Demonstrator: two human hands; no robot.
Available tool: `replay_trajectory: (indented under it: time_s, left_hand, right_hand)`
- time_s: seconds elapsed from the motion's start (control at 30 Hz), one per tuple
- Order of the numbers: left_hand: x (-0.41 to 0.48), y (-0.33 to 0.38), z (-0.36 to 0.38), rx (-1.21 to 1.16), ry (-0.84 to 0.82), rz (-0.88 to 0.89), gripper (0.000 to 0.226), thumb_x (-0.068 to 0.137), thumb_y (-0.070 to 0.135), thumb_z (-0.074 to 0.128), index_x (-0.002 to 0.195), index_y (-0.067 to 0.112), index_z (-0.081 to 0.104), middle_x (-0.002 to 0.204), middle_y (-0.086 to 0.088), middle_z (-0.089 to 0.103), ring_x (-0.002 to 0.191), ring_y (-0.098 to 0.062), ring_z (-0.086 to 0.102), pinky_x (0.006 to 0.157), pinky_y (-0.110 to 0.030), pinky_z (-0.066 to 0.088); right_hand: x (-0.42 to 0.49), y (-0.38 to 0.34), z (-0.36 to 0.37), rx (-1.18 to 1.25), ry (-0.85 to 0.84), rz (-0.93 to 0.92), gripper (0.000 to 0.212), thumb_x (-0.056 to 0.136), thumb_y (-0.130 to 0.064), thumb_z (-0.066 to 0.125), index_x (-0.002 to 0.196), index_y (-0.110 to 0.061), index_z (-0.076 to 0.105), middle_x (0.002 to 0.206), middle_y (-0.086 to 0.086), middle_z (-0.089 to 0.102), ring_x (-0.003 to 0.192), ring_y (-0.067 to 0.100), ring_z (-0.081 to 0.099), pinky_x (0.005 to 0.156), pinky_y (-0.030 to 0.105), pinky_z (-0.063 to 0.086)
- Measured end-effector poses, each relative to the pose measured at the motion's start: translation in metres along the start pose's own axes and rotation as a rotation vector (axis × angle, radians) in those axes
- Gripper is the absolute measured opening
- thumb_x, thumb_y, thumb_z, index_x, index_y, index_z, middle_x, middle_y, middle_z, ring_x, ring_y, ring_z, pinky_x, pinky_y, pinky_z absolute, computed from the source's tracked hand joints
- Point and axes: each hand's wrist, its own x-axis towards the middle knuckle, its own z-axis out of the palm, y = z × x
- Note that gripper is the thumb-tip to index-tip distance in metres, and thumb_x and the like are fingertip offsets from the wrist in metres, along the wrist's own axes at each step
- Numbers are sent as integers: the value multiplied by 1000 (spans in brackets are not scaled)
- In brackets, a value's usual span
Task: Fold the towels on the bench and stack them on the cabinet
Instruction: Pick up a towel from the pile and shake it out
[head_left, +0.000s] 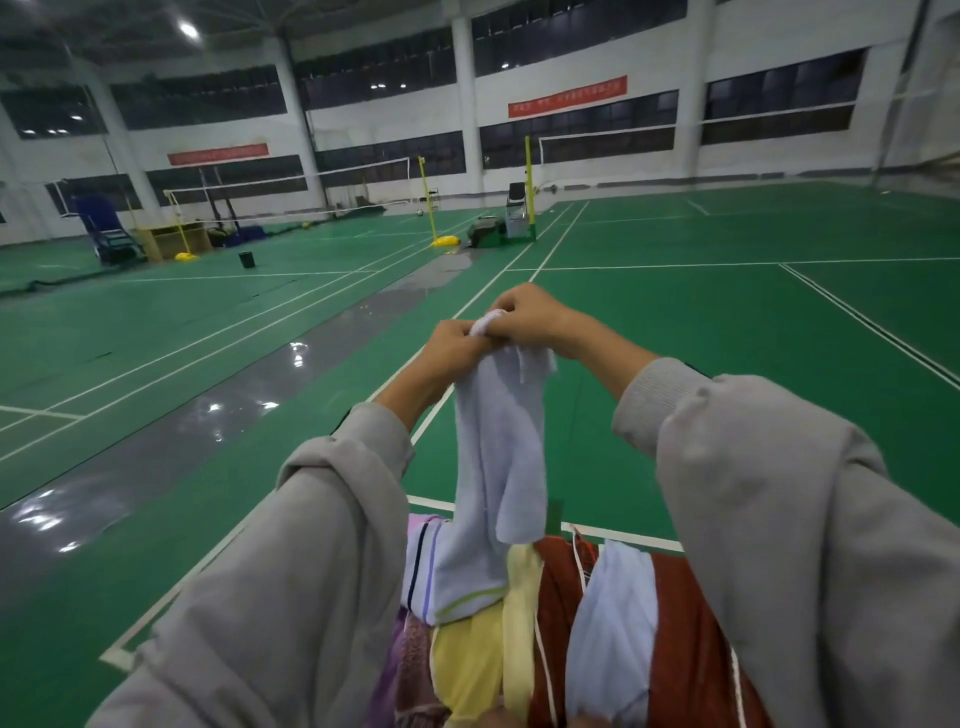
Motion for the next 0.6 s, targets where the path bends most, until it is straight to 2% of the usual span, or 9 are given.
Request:
replay_trajectory:
  time_s: [0.07,0.13,0.2,0.27,0.33,0.37,0.43,0.5,0.6]
  left_hand:
    - [1,5,0,-40,147,-100,29,99,25,62,73,13,62,76,-4,63,70,-17,57,52,-22,44]
    - [3,9,-1,-189,231,-215,31,102,32,57,82,9,62,83,-8,66,72,-18,60,54,-24,47]
    - [6,15,-2,-411,276,-271,31,104,33,54,88,9,64,92,-11,71,76,-21,66,60,-29,55]
    - [10,21,-1,-610,241,-248,37,105,39,49,97,7,67,98,-13,72,82,-25,67,67,-36,60]
    - [7,31,-2,-747,198,-231,54,105,54,39,110,6,64,91,-13,71,80,-26,67,62,-34,59]
    - [5,37,-2,-770,201,-237,61,104,60,34,112,7,62,89,-14,70,79,-26,66,59,-33,58]
    - [9,42,-5,-761,215,-224,69,103,66,29,111,7,63,92,-17,70,80,-28,66,62,-34,55]
    - [14,38,-10,-734,238,-203,75,102,68,26,115,6,65,98,-18,71,86,-30,67,68,-36,57]
    - [20,23,-25,-552,330,-301,72,101,69,30,116,9,67,109,-16,72,95,-30,68,81,-41,59]
  right_hand:
    - [-5,6,2,297,-66,38,41,88,-28,78,119,-5,63,109,8,65,94,21,62,72,32,51]
    - [-9,13,7,425,-123,68,73,85,-36,82,143,-9,45,129,7,56,111,25,61,90,42,57]
    - [-14,23,13,401,-166,97,96,77,-54,84,149,-12,37,139,6,53,121,29,59,104,51,51]
    - [-23,36,18,452,-298,166,104,71,-70,77,152,-18,38,148,3,48,131,30,51,115,56,37]
    - [-30,49,30,474,-440,188,99,71,-72,76,150,-23,44,152,-2,47,138,26,45,119,54,27]
    - [-33,53,36,466,-469,174,91,72,-66,80,145,-20,51,149,-2,52,136,24,48,117,50,30]
    - [-34,59,47,522,-416,138,70,75,-43,88,132,-11,64,133,3,67,123,25,62,111,46,45]
    - [-32,63,47,596,-313,150,59,75,-27,91,125,-7,66,121,7,73,111,29,70,102,49,55]
    - [-32,66,32,514,-200,193,55,77,-26,89,123,-10,64,117,9,72,103,29,72,94,46,59]
